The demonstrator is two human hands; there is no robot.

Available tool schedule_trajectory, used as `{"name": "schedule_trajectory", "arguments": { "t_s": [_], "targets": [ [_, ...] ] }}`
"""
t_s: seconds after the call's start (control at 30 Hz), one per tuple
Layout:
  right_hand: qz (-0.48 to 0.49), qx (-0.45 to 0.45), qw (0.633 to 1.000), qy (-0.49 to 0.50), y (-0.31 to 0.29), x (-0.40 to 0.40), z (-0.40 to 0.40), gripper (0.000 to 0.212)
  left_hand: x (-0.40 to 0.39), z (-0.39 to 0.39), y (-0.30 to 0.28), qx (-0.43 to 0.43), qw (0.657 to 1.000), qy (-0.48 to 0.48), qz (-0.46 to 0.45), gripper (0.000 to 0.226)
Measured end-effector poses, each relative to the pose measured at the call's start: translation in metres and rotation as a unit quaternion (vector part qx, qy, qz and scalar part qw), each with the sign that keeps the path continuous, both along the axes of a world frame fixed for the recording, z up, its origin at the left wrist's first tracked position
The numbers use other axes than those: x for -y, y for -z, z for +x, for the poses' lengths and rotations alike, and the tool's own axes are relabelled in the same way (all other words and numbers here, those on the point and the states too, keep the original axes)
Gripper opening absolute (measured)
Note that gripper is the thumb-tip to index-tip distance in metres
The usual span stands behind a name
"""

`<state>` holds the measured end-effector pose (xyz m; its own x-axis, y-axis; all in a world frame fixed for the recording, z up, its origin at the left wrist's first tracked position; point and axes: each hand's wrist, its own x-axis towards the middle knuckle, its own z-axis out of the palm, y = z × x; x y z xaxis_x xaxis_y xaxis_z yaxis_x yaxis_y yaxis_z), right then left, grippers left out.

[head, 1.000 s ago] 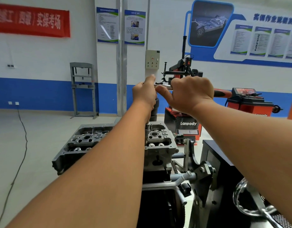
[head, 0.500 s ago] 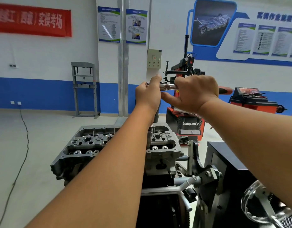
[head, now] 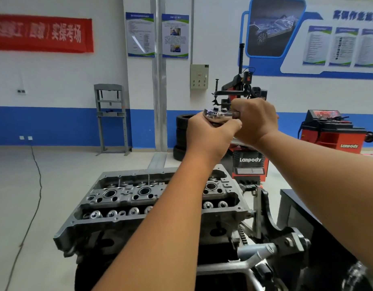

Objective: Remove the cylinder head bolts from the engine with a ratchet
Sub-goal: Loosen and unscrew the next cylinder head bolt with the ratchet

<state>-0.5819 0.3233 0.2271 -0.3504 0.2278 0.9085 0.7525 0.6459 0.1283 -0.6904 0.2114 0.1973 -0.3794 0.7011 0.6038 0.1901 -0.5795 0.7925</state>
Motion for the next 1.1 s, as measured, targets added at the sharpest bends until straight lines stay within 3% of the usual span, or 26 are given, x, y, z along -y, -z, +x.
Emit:
{"name": "schedule_trajectory", "arguments": {
  "t_s": [0.23,0.3,0.43,0.57,0.7,0.83,0.97,1.1],
  "targets": [
    [-0.084,-0.072,0.992,-0.06,-0.002,-0.027,-0.037,0.019,-0.014,-0.011,0.003,-0.013,1.0,0.002,-0.02,0.022],
    [-0.083,-0.085,0.988,-0.097,0.0,-0.033,-0.047,0.015,-0.018,-0.014,0.001,-0.008,1.0,0.004,-0.026,0.026],
    [-0.072,-0.104,0.98,-0.156,0.0,-0.037,-0.063,0.034,-0.021,-0.018,0.0,0.002,0.999,-0.001,-0.033,0.031],
    [-0.063,-0.114,0.98,-0.151,0.002,-0.042,-0.064,0.023,-0.019,-0.016,0.001,0.013,0.999,-0.011,-0.048,0.031],
    [-0.045,-0.111,0.989,-0.088,0.005,-0.035,-0.048,0.028,-0.011,-0.01,-0.002,0.013,0.999,0.006,-0.034,0.034],
    [-0.003,-0.109,0.993,-0.035,0.01,-0.012,-0.02,0.023,0.006,-0.001,-0.004,0.057,0.993,0.093,-0.035,0.058],
    [0.002,-0.08,0.996,0.036,0.016,0.017,0.006,0.013,0.016,0.007,-0.006,0.086,0.99,0.102,-0.044,0.056],
    [-0.023,-0.049,0.991,0.125,0.023,0.052,0.024,0.021,0.024,0.011,-0.007,0.083,0.993,0.072,-0.053,0.054]
  ]
}}
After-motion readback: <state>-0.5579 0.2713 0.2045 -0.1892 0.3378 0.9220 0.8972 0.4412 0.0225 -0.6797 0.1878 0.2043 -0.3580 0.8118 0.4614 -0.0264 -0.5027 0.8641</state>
